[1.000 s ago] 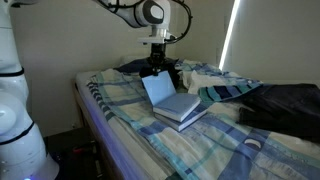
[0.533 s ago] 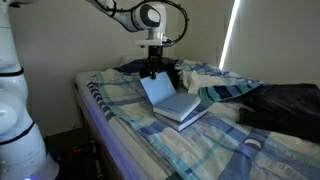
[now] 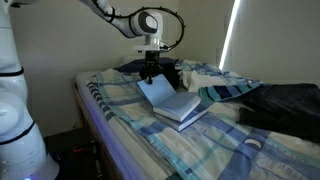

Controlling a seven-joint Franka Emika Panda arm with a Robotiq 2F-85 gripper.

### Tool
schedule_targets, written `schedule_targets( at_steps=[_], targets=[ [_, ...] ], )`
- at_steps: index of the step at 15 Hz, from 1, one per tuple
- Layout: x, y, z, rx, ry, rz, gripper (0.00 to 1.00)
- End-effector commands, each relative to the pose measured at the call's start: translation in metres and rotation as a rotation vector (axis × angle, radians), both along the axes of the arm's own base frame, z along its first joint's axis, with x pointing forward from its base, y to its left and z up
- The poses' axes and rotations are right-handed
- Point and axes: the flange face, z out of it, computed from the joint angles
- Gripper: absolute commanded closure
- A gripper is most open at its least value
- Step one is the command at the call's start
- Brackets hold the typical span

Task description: Open the front cover of the book

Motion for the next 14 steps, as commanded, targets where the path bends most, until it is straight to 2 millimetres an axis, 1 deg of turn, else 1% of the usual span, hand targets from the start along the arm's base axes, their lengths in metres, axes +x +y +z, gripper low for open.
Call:
schedule_targets(
  at_steps=[1, 5, 10, 14],
  targets=[
    [-0.012, 0.008, -0.003, -0.042, 0.025, 0.048, 0.95],
    [-0.013, 0.013, -0.002, -0.076, 0.042, 0.075, 0.95],
    [-0.012, 0.013, -0.004, -0.152, 0.066, 0.09, 0.95],
    [-0.017, 0.022, -0.009, -0.204, 0.108, 0.11, 0.96]
  ],
)
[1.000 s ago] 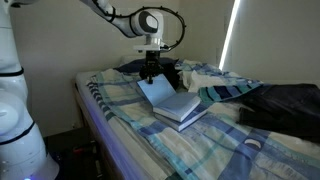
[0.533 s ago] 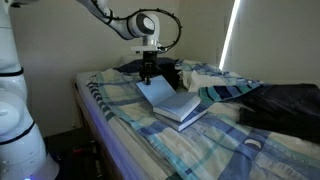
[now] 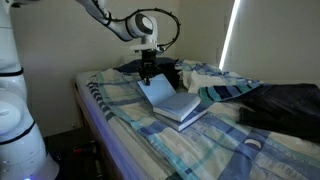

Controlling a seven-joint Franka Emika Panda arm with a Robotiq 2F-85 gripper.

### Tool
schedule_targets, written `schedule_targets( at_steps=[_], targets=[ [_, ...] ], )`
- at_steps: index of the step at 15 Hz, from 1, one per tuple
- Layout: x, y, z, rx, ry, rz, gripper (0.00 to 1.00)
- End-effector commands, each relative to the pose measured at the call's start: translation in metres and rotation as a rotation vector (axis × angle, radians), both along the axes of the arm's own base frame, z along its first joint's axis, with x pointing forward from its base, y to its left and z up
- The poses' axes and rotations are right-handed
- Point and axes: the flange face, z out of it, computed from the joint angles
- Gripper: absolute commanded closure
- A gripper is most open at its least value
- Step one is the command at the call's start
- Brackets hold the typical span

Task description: Open the front cover of the book

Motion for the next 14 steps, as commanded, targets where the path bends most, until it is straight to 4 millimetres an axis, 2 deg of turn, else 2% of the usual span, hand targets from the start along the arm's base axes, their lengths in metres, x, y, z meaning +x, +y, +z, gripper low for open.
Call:
schedule_targets(
  at_steps=[1, 8, 12, 14],
  targets=[
    [-0.003, 0.013, 0.0, -0.054, 0.042, 0.027, 0.96],
    [-0.005, 0.046, -0.004, -0.046, 0.077, 0.06, 0.95],
    [0.002, 0.053, -0.004, -0.033, 0.06, 0.051, 0.96],
    [0.007, 0.051, 0.004, -0.021, 0.036, 0.035, 0.96]
  ],
)
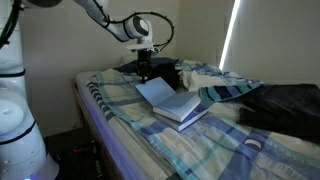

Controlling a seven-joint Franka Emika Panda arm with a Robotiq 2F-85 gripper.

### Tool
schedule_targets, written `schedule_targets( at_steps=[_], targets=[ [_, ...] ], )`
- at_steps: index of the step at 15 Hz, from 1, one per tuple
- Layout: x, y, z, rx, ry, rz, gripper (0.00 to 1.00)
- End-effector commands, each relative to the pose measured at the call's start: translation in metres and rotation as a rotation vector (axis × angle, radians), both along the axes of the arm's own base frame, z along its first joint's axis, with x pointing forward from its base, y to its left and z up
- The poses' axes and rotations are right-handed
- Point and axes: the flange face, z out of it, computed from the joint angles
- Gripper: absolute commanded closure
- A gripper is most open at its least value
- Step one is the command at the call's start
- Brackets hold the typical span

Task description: Open the front cover of the book

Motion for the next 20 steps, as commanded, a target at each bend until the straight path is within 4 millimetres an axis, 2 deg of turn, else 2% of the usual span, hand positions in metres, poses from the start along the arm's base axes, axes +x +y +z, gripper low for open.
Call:
schedule_targets(
  at_steps=[1, 8, 14, 15, 17, 18, 19, 20],
  targets=[
    [0.01, 0.001, 0.017, 0.016, -0.03, -0.042, 0.96],
    [0.02, -0.007, 0.066, 0.056, -0.136, -0.082, 0.96],
    [0.028, -0.012, 0.088, 0.091, -0.207, -0.128, 0.91],
    [0.03, -0.014, 0.09, 0.099, -0.217, -0.144, 0.7],
    [0.032, -0.019, 0.094, 0.111, -0.234, -0.169, 0.64],
    [0.034, -0.021, 0.096, 0.116, -0.241, -0.182, 0.56],
    [0.034, -0.015, 0.087, 0.09, -0.209, -0.143, 0.5],
    [0.034, -0.017, 0.087, 0.09, -0.211, -0.146, 0.66]
  ],
)
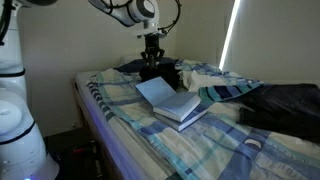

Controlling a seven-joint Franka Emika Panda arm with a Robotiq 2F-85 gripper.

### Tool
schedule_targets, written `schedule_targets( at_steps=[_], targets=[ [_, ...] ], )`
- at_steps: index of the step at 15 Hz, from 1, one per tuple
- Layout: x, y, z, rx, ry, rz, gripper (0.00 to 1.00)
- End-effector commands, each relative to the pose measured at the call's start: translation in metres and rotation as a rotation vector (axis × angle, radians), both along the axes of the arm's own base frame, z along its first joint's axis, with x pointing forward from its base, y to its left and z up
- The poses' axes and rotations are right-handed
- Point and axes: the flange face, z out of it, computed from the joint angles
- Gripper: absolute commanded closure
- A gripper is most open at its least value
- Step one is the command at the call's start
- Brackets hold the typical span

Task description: Open the front cover of the book

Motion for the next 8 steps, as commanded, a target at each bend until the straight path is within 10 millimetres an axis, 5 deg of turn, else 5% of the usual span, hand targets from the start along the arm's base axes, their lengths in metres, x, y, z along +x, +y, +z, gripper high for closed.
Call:
schedule_targets(
  at_steps=[1, 2, 8],
  targets=[
    [0.0003, 0.0008, -0.0002, -0.001, 0.002, 0.0, 0.59],
    [0.0005, 0.001, -0.0011, -0.001, 0.004, 0.001, 0.51],
    [0.0007, 0.0022, -0.0028, -0.001, 0.007, 0.003, 0.5]
  ],
)
